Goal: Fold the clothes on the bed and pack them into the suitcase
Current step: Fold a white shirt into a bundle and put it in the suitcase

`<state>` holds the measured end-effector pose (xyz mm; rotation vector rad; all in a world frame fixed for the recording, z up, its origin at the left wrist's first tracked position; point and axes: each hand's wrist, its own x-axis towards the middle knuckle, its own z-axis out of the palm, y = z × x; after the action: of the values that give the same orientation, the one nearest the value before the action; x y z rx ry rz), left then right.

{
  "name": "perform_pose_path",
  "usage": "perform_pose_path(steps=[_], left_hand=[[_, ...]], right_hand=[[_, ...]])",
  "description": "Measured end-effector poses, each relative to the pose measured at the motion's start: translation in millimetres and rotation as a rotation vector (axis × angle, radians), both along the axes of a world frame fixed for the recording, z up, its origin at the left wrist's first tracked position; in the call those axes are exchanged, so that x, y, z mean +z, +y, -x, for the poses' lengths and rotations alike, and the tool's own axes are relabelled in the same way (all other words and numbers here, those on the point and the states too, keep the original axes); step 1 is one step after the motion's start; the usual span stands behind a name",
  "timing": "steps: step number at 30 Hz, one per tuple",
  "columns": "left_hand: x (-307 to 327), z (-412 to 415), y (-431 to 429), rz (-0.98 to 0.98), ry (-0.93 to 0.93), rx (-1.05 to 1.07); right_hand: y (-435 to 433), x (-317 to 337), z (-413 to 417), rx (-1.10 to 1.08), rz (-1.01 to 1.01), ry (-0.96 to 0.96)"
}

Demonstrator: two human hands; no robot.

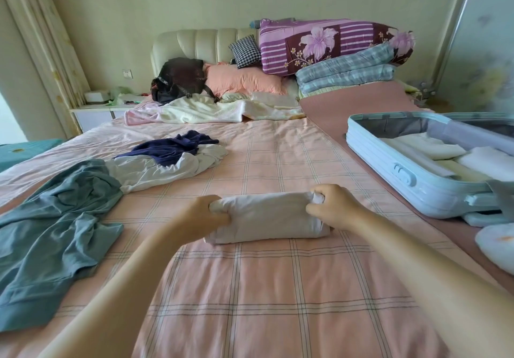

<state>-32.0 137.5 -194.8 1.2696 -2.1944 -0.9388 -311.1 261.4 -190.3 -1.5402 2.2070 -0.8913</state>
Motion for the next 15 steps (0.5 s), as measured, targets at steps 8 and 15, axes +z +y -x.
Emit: perform_pose_path(steps=[8,15], left_hand=[[-32,13,-35,0.244,-0.281,0.296],[-27,70,8,0.725,-0.176,-0.169]], right_hand=[[-36,-35,-1,-0.224,0.023,0.236],[-53,-40,-37,0.150,0.227,0.543]])
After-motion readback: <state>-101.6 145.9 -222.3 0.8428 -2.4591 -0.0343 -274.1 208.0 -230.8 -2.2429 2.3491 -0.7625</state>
